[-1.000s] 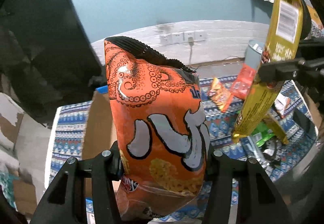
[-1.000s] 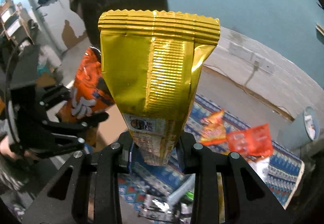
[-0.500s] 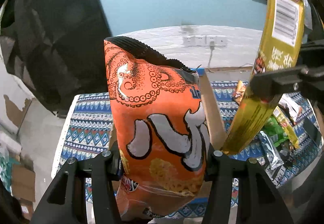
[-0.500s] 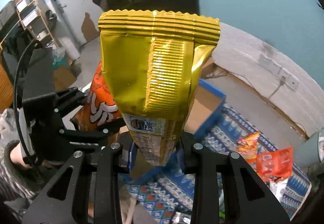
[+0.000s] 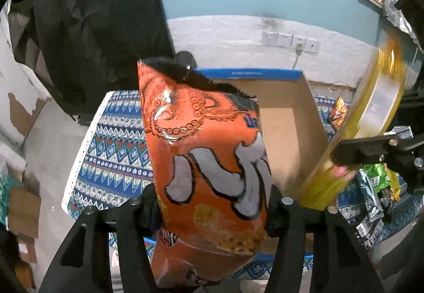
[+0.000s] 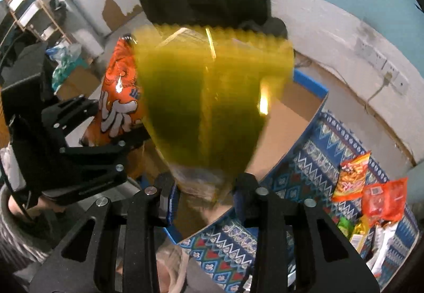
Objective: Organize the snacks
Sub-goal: 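Carry orange bag and wafer bar into the box with both tools, then open both tools and withdraw from the box toward the pile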
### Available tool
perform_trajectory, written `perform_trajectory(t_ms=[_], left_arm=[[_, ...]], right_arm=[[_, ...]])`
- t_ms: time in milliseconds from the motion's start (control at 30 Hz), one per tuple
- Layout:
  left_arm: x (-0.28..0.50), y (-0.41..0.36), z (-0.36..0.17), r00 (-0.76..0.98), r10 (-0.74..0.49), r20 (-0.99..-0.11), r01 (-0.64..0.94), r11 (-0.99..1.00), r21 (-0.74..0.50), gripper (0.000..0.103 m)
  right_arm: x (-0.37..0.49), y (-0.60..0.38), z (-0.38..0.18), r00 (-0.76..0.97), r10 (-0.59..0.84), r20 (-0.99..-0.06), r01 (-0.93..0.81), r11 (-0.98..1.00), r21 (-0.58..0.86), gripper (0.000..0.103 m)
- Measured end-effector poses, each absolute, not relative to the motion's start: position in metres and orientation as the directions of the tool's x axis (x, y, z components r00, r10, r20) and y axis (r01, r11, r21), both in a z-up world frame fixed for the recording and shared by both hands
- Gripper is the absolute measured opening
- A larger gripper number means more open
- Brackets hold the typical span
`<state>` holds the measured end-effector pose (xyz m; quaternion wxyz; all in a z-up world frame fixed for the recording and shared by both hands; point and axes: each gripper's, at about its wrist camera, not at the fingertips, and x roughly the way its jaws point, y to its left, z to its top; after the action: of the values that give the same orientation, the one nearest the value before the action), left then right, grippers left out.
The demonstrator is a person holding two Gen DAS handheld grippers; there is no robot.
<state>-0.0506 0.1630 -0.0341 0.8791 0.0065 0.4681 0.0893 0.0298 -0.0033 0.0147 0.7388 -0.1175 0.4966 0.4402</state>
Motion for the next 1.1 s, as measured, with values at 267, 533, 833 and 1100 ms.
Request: perform_trajectory(t_ms=[267,533,833,1100], left_arm=[[-0.052,0.154,-0.031,0.558,0.215,-0.801,-0.163,0.975,0.149,0.078],[-0.051,0.143,-0.029,0.567,0.191,-0.801,-0.133,0.981,0.14,0.078],[-0.05,0.12,-0.021,0.594,0.153,-0.79,-0.077,0.988,0.134,0.078],[-0.044,0.091,-0.023,0.585,0.113,-0.803,-0.016,0.992,0.128,0.078]], right_arm=[[0.04,-0.009,0.019,0.21,0.512,-0.833,-0.712,0.664,0.229,0.069],[0.052,-0.031,0.026,0.303,0.526,-0.795,-0.675,0.707,0.211,0.069],[0.051,-0.059,0.026,0.324,0.496,-0.806,-0.667,0.723,0.177,0.069],[0.055,-0.098,0.013,0.327,0.459,-0.826,-0.637,0.753,0.166,0.069]])
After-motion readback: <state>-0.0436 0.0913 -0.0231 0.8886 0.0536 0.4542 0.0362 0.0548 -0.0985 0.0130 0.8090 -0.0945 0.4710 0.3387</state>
